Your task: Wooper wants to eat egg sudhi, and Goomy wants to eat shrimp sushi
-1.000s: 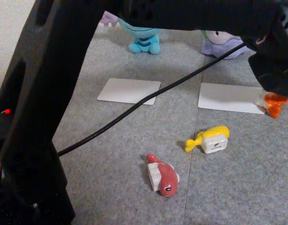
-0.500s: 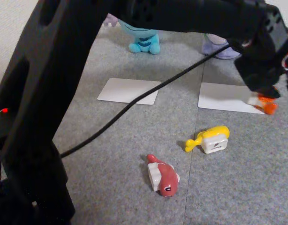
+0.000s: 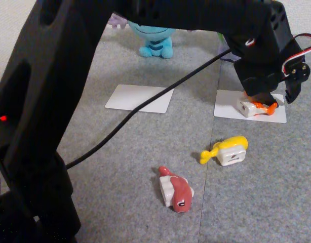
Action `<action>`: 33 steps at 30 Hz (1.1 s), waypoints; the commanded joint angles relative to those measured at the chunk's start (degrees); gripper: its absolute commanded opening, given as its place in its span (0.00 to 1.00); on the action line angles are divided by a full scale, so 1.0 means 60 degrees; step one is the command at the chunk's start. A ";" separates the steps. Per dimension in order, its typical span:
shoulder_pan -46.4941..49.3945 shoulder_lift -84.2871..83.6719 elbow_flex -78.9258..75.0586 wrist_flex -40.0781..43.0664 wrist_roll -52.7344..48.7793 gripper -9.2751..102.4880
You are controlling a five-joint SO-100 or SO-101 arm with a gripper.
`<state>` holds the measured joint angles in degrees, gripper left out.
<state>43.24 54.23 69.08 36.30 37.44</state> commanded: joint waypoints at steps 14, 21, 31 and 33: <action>-0.0557 0.4922 -0.0352 0.7031 0.0835 0.27; 0.0264 0.4893 -0.0322 0.8716 0.0923 0.27; 0.1802 0.2739 -0.0308 0.9082 0.0938 0.27; 0.1978 0.2402 -0.0322 0.8936 0.0938 0.27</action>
<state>54.05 68.99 68.91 90.53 42.98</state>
